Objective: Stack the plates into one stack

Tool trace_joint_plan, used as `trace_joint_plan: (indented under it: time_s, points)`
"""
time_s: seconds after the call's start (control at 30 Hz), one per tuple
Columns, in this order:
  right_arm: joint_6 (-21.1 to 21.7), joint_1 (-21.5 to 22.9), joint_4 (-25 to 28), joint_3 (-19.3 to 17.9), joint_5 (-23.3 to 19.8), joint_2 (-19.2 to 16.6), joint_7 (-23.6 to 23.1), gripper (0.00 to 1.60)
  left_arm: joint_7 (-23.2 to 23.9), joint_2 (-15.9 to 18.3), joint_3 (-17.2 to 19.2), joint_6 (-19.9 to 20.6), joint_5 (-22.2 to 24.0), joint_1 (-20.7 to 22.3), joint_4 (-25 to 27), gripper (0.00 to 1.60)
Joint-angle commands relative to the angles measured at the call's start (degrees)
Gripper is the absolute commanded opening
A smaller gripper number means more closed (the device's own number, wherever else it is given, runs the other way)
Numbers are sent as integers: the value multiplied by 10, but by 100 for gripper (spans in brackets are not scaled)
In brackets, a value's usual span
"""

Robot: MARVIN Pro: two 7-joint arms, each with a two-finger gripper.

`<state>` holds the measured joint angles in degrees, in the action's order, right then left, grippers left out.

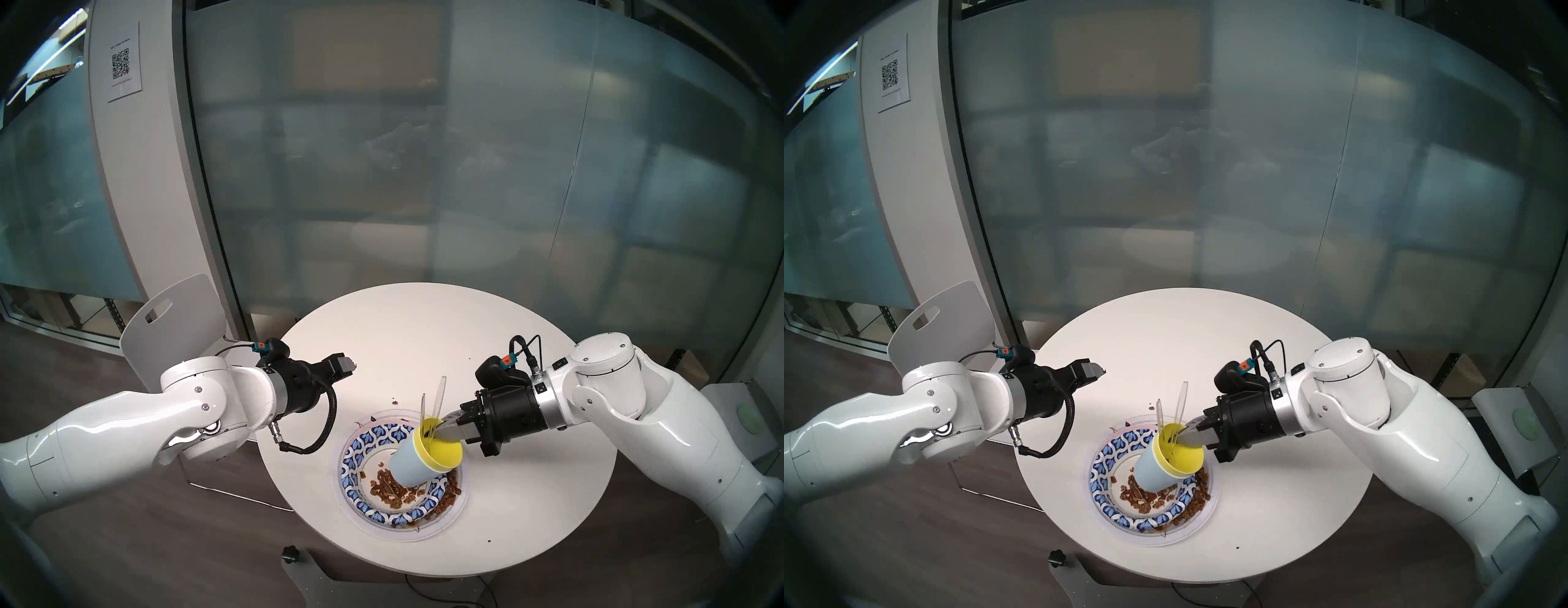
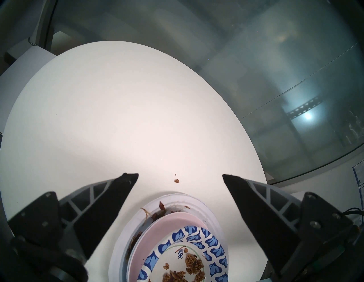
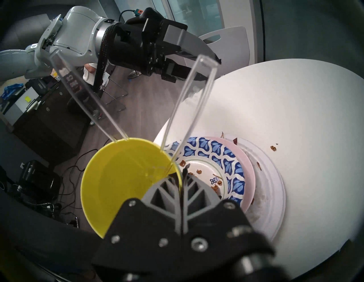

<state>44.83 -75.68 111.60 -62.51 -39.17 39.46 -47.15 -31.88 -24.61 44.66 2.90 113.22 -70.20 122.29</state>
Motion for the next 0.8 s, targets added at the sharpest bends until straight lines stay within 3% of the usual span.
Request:
trace_joint_plan:
  time_s: [0.0, 0.47, 0.77]
  points:
    - [-16, 41, -25, 21, 9, 48, -10, 0, 1, 3, 9, -1, 4, 7, 0, 160]
    - [-19, 85, -82, 80, 50, 100, -24, 0, 3, 1, 5, 1, 7, 11, -3, 160]
    - [-23, 97, -106, 104, 66, 112, -41, 0, 8, 6, 4, 2, 7, 11, -8, 160]
